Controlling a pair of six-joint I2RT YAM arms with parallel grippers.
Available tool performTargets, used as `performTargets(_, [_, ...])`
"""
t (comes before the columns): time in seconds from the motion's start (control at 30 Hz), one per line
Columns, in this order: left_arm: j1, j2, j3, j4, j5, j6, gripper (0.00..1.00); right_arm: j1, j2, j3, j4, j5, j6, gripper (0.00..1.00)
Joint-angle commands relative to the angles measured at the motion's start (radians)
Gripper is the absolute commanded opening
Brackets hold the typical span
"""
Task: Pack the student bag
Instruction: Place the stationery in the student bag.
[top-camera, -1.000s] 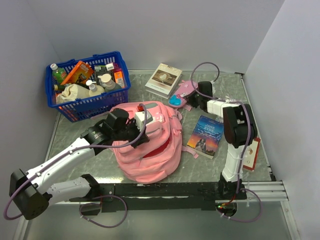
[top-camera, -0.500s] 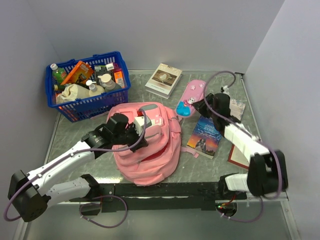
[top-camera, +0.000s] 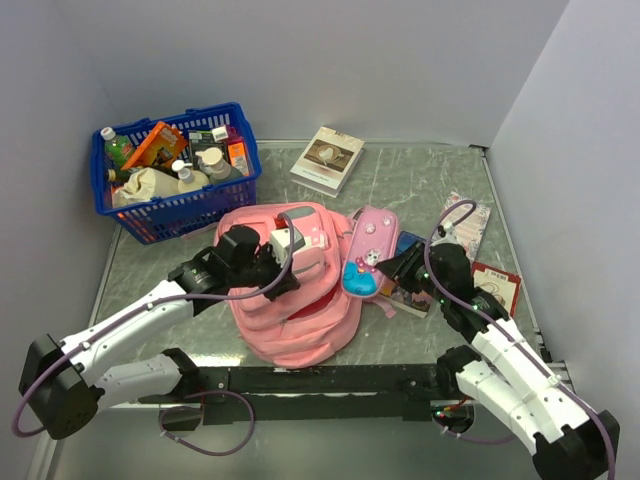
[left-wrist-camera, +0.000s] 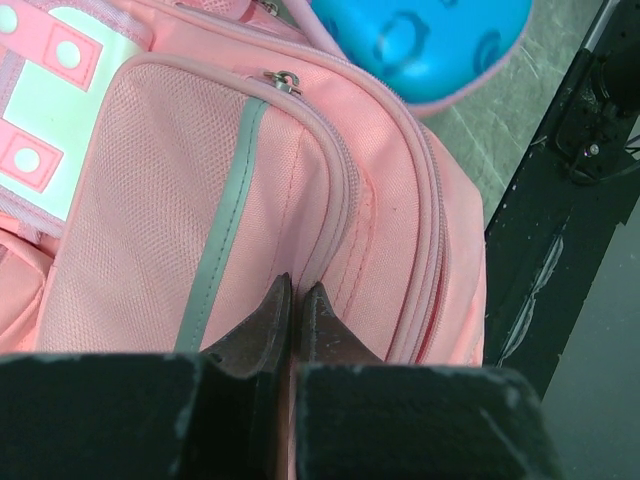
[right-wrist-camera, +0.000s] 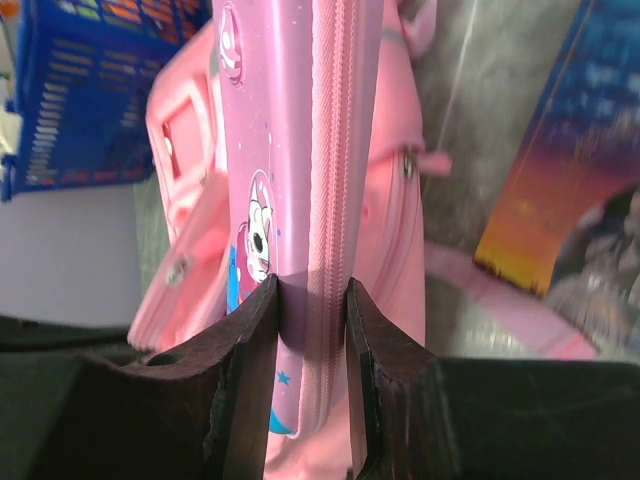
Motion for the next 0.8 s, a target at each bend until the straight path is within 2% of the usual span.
performTargets(0.0, [0.018,0.016,0.066,0.093,-0.140,-0.045,0.01,0.058,-0.019,0.057,-0.086,0.022,0.084,0.12])
performTargets(0.17, [0.018,0.018,0.085,0.107,-0.167,-0.068,0.01,0.117,-0.018,0.093,-0.190,0.094,0.159,0.12])
performTargets(0.3, [0.018,0.017,0.082,0.125,-0.128,-0.093,0.01,0.183,-0.015,0.062,-0.117,0.178,0.253,0.13])
performTargets(0.6, [0.017,0.032,0.096,0.176,-0.058,-0.101,0.01,0.350,0.309,0.229,-0.055,0.338,0.412,0.11])
performTargets(0.67, [0.015,0.033,0.093,0.184,-0.026,-0.102,0.01,0.406,0.385,0.257,0.037,0.324,0.425,0.12])
performTargets(0.7, [0.015,0.033,0.091,0.185,-0.024,-0.101,0.01,0.423,0.413,0.283,0.041,0.327,0.411,0.15])
performTargets(0.73, [0.014,0.032,0.088,0.188,-0.020,-0.099,0.01,0.459,0.439,0.312,0.034,0.321,0.374,0.26])
performTargets(0.77, [0.015,0.030,0.086,0.187,-0.015,-0.098,0.01,0.469,0.490,0.338,0.034,0.306,0.344,0.33])
